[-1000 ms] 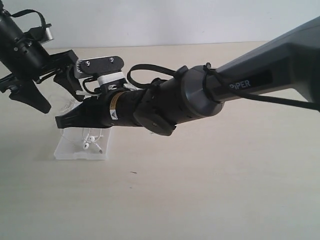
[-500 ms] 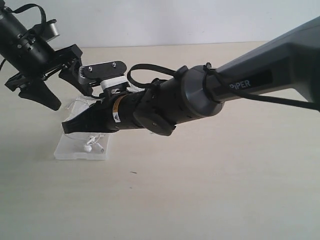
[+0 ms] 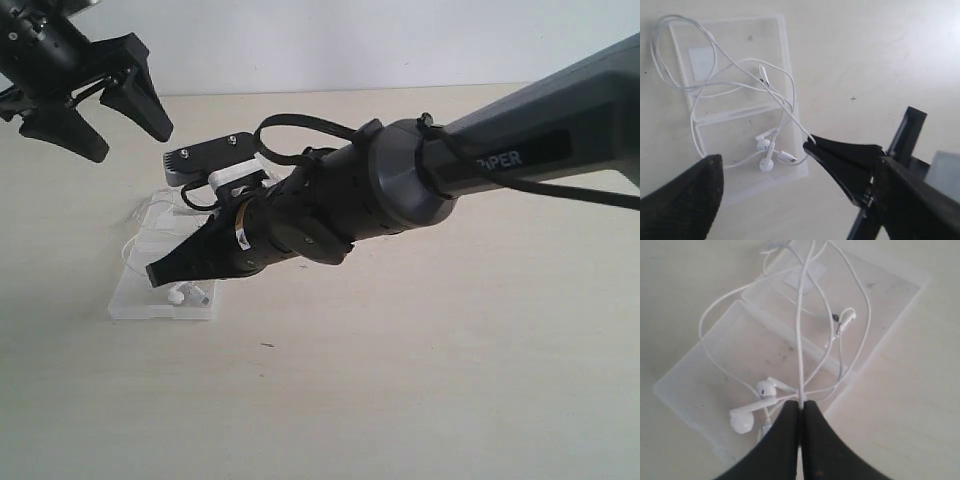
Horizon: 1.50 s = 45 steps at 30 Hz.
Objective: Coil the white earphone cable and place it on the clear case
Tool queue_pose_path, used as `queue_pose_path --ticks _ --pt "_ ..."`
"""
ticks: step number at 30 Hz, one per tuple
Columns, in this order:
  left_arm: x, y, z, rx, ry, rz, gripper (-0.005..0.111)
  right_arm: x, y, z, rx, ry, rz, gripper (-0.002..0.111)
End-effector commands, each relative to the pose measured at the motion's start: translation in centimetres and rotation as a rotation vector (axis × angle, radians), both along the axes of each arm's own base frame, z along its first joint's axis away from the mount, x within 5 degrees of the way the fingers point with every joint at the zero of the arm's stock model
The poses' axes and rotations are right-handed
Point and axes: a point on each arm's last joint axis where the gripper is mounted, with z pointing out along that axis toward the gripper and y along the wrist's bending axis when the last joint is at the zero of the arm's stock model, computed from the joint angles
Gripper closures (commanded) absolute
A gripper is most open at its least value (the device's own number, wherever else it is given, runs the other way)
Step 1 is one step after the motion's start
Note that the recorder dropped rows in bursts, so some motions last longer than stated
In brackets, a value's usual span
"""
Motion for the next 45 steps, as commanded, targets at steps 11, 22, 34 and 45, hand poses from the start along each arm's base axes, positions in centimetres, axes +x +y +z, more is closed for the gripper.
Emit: queue_pose_path --ticks 11,22,34,45 --pt "-0.3 0.2 3.1 0.024 -0.160 0.022 0.029 -0.7 0.5 1.3 0.014 -0.073 0.083 0.085" --pt "-1.4 0.8 7.2 0.084 -0.363 0.049 0.029 -0.1 0.8 3.4 -0.051 -0.142 0.140 0.046" --pt "-3.1 0.8 10.9 0.072 -0.528 0.072 0.029 -1.6 -2.6 12.6 -0.202 -0.205 0.117 0.059" --pt "-9.3 -1.0 14.8 -0.142 -0.746 -0.015 0.029 -6.8 -9.0 17.5 -0.121 -0.299 0.125 0.108"
